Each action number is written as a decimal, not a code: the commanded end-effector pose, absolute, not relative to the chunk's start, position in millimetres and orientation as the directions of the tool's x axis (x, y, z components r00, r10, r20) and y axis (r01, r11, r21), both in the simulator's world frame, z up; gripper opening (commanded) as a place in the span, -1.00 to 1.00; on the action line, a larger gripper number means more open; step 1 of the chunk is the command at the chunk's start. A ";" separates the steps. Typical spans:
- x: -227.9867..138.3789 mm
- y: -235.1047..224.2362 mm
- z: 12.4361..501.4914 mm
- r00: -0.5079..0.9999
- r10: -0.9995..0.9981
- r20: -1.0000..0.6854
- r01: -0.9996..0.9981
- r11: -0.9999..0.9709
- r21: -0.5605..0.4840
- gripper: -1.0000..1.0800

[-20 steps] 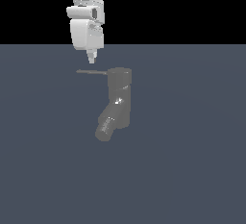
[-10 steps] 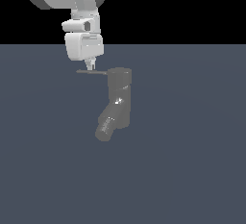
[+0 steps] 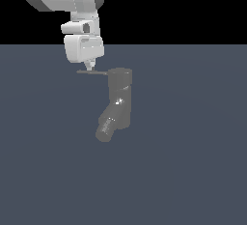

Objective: Turn on the faucet by rotating a designated handle.

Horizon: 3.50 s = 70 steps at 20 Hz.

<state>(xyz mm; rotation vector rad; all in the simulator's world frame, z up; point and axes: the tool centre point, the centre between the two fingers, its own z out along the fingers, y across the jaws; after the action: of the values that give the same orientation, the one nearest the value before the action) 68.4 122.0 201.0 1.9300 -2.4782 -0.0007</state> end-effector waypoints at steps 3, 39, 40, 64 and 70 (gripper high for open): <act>57.6 124.8 201.1 -0.244 -0.970 0.000 -0.970 0.244 0.000 -1.00; -33.3 132.2 201.1 -0.254 -0.967 0.001 -0.967 0.254 -0.003 -1.00; -36.0 130.9 201.0 -0.253 -0.967 0.001 -0.967 0.253 -0.003 -1.00; -101.1 97.5 201.1 -0.247 -0.969 0.000 -0.969 0.247 -0.001 -1.00; -117.0 89.1 201.2 -0.246 -0.969 0.000 -0.969 0.246 0.000 -1.00</act>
<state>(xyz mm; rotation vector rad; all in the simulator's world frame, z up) -111.6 92.4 201.1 1.9322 -2.4802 0.0018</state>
